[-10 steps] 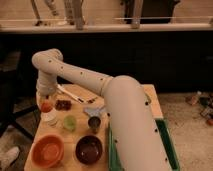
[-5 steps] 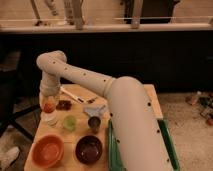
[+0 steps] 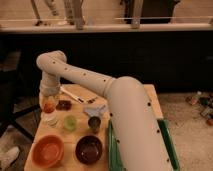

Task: Place apple in paper cup

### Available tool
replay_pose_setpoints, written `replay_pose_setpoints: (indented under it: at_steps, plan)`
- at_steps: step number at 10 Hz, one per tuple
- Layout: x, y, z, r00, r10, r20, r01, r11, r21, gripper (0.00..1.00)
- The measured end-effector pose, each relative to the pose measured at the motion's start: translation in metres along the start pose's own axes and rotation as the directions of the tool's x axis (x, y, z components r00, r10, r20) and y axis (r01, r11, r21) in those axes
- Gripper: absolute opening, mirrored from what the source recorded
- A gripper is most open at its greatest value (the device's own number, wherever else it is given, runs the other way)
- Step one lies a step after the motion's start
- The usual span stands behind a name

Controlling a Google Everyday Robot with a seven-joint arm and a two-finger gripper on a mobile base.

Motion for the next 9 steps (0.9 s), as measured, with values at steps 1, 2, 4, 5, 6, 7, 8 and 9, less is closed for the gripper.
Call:
replay_pose_setpoints:
  at_steps: [1, 2, 4, 5, 6, 7, 8, 9]
  plan:
    - [-0.0002, 0.0004, 0.0008, 1.000, 0.001, 0.001, -0.001, 1.000, 0.000, 0.70]
    - [-0.0002, 0.0005, 0.0008, 1.000, 0.001, 0.001, -0.001, 1.000, 0.000, 0.77]
    - [-0.0002, 0.0009, 0.0006, 1.000, 0.001, 0.001, -0.001, 1.000, 0.000, 0.80]
    - [-0.0002, 0.0010, 0.0007, 1.000, 0.001, 0.001, -0.001, 1.000, 0.000, 0.80]
    - [-0.0002, 0.0010, 0.0006, 1.000, 0.002, 0.001, -0.002, 1.000, 0.000, 0.80]
    - [-0.0002, 0.0010, 0.0006, 1.000, 0.001, 0.001, -0.001, 1.000, 0.000, 0.80]
    - [-0.0003, 0.0010, 0.0006, 1.000, 0.002, 0.001, -0.002, 1.000, 0.000, 0.80]
    - [-0.0003, 0.0010, 0.0006, 1.000, 0.002, 0.001, -0.002, 1.000, 0.000, 0.80]
